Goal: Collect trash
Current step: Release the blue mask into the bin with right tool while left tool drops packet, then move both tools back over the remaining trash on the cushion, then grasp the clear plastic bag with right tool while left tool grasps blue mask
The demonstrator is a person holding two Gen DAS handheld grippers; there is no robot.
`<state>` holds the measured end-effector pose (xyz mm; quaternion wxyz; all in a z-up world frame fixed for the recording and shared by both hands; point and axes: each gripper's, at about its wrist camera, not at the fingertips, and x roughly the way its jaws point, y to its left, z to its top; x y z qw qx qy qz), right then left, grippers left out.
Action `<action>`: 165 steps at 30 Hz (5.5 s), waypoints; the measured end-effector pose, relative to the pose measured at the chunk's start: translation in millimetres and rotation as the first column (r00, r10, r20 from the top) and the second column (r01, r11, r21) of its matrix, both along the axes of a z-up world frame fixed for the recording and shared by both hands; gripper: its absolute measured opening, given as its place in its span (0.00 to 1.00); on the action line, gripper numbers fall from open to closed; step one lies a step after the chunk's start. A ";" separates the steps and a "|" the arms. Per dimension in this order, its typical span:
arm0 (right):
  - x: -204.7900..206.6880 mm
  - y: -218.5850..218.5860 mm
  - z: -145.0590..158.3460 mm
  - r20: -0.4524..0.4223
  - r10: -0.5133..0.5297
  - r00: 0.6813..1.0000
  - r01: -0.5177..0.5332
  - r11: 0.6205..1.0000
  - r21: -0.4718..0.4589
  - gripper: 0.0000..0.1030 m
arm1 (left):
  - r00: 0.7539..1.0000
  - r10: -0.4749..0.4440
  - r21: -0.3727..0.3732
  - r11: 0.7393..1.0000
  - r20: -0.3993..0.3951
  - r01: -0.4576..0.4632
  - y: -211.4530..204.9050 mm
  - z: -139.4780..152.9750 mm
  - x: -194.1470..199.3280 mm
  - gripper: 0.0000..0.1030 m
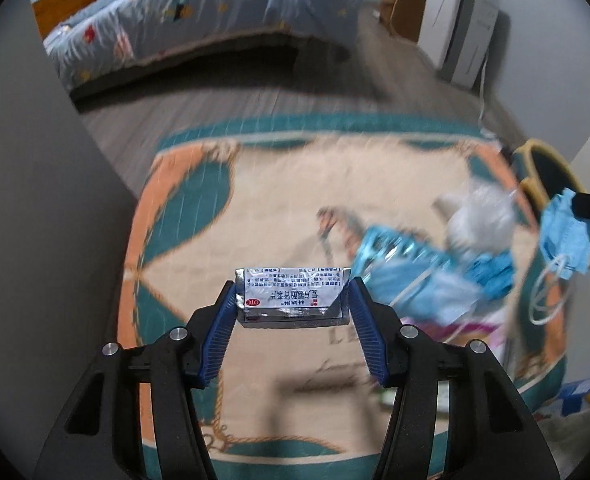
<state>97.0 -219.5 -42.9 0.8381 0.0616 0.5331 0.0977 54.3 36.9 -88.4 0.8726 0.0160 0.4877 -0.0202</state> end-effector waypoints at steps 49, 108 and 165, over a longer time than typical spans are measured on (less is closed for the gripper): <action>47.8 -275.2 -48.4 0.041 -0.487 0.872 0.485 0.851 -0.202 0.19 | 0.778 -0.627 -0.005 0.779 0.046 0.627 -324.9 10.2 53.0 0.56; 41.2 -32.7 22.0 0.123 -0.145 0.982 0.165 0.970 -0.176 0.94 | 0.981 -0.092 -0.063 0.993 0.171 0.104 -26.5 65.8 5.6 0.95; 77.5 24.6 -53.6 -0.088 -0.040 0.995 0.037 0.999 -0.040 0.25 | 0.987 -0.157 -0.122 0.981 -0.021 0.153 -16.0 5.7 45.8 0.17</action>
